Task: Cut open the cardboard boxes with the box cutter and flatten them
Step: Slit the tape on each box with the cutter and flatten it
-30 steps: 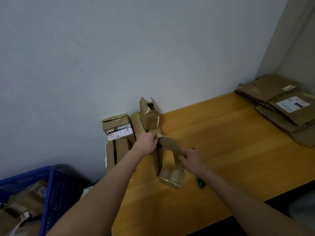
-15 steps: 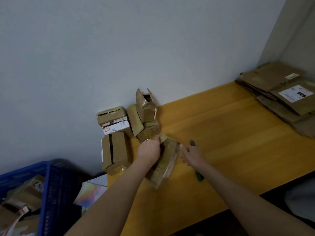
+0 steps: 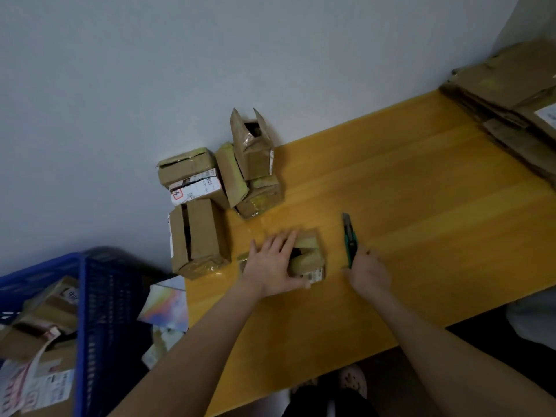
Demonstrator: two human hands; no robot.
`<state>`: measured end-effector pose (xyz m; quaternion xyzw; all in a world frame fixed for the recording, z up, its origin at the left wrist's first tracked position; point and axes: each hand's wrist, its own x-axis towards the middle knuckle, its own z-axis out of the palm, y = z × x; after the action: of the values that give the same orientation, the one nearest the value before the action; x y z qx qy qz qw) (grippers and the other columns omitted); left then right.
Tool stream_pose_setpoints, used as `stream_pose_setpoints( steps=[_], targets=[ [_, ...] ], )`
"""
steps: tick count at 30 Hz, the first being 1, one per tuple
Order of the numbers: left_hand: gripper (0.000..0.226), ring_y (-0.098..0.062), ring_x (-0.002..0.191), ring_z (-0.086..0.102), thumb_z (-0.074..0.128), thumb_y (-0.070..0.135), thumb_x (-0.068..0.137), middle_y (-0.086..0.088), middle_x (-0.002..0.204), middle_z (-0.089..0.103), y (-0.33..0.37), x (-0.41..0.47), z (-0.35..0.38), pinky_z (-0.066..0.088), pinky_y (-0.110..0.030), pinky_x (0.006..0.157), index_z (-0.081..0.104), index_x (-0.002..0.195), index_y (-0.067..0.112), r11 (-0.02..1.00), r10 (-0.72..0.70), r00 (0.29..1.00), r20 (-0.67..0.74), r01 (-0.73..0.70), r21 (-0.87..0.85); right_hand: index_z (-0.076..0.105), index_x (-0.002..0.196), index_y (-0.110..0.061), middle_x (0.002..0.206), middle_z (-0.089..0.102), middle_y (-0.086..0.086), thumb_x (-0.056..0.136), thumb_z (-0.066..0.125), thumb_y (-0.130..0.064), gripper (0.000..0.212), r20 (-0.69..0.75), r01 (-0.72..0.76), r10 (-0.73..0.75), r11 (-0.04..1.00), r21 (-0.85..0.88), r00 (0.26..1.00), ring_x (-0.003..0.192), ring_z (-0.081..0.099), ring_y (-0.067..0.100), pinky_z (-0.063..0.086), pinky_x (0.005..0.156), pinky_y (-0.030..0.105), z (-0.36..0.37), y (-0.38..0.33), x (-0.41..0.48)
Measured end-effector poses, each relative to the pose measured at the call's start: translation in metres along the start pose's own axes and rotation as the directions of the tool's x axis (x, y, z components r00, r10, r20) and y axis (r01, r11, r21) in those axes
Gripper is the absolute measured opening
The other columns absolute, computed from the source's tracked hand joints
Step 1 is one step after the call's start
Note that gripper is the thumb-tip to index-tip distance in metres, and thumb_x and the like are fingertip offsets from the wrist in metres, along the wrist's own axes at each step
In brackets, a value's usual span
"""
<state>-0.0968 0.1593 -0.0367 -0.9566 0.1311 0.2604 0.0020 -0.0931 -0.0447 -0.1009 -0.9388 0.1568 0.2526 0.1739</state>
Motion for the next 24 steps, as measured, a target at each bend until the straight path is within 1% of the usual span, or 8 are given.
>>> stream_pose_setpoints(
  steps=[3,7,10,12,15,18,21,24],
  targets=[
    [0.105,-0.027,0.147,0.013,0.065,0.056,0.082,-0.006,0.16,0.011,-0.001,0.002,0.01,0.01,-0.057,0.118,-0.005,0.155,0.025,0.997,-0.004,0.999,-0.036,0.007,0.073,0.034,0.139,-0.01,0.127,0.049,0.014,0.097,0.05,-0.032,0.05,0.027,0.001,-0.002,0.999,0.051,1.0,0.107,0.055,0.029,0.049,0.078,0.037,-0.003,0.0,0.008],
    [0.095,-0.028,0.142,0.024,0.067,0.043,0.086,-0.007,0.155,0.023,-0.005,0.008,0.008,0.015,-0.052,0.119,0.003,0.155,0.026,0.991,0.012,0.992,-0.122,0.005,0.136,0.038,0.141,-0.007,0.114,0.058,0.015,0.101,0.036,-0.022,0.042,0.123,-0.094,0.036,0.858,0.505,0.992,0.092,0.061,0.029,0.052,0.073,0.038,-0.008,-0.001,0.011],
    [0.096,-0.028,0.142,0.023,0.068,0.04,0.085,-0.006,0.155,0.023,-0.013,0.012,0.005,0.015,-0.052,0.119,0.003,0.155,0.028,0.991,-0.01,0.991,-0.13,0.027,0.133,0.04,0.14,-0.011,0.095,0.058,0.011,0.103,0.036,-0.024,0.04,0.11,-0.034,-0.046,0.772,0.634,0.993,0.078,0.06,0.028,0.051,0.066,0.04,-0.023,0.003,-0.004],
    [0.096,-0.028,0.141,0.025,0.071,0.038,0.083,-0.007,0.154,0.024,-0.015,0.013,0.006,0.018,-0.051,0.118,0.006,0.154,0.03,0.995,-0.033,0.991,-0.129,0.044,0.09,0.042,0.138,-0.015,0.088,0.062,0.006,0.101,0.044,-0.034,0.042,0.111,0.077,-0.183,0.784,0.616,0.977,0.078,0.062,0.025,0.052,0.07,0.041,-0.036,0.01,-0.016],
    [0.095,-0.029,0.14,0.028,0.073,0.034,0.082,-0.008,0.153,0.025,-0.013,0.014,0.008,0.018,-0.049,0.118,0.01,0.153,0.033,0.997,-0.061,0.989,-0.138,0.065,0.027,0.046,0.138,-0.017,0.094,0.063,0.001,0.101,0.046,-0.036,0.042,0.179,0.196,-0.31,0.86,0.47,0.934,0.081,0.062,0.015,0.048,0.067,0.031,-0.052,0.021,-0.025],
    [0.095,-0.028,0.14,0.028,0.075,0.033,0.081,-0.006,0.153,0.026,-0.013,0.014,0.008,0.019,-0.048,0.119,0.012,0.152,0.034,0.997,-0.072,0.987,-0.146,0.075,0.013,0.055,0.132,-0.022,0.106,0.059,0.0,0.097,0.049,-0.044,0.041,0.195,0.262,-0.328,0.917,0.301,0.924,0.092,0.06,0.018,0.048,0.075,0.032,-0.056,0.025,-0.025],
    [0.094,-0.027,0.14,0.028,0.075,0.032,0.081,-0.005,0.152,0.028,-0.01,0.012,0.007,0.019,-0.047,0.119,0.013,0.152,0.034,0.997,-0.08,0.984,-0.157,0.082,0.008,0.064,0.115,-0.032,0.098,0.059,-0.003,0.087,0.058,-0.055,0.037,0.179,0.315,-0.358,0.921,0.227,0.917,0.088,0.059,0.016,0.051,0.075,0.034,-0.057,0.025,-0.027],
    [0.093,-0.027,0.14,0.028,0.075,0.03,0.081,-0.004,0.151,0.029,-0.009,0.011,0.008,0.019,-0.046,0.118,0.014,0.151,0.034,0.996,-0.087,0.983,-0.161,0.089,0.006,0.064,0.116,-0.033,0.096,0.061,-0.004,0.086,0.057,-0.057,0.039,0.129,0.35,-0.369,0.925,0.15,0.92,0.087,0.06,0.016,0.052,0.077,0.036,-0.059,0.02,-0.028]
  ],
)
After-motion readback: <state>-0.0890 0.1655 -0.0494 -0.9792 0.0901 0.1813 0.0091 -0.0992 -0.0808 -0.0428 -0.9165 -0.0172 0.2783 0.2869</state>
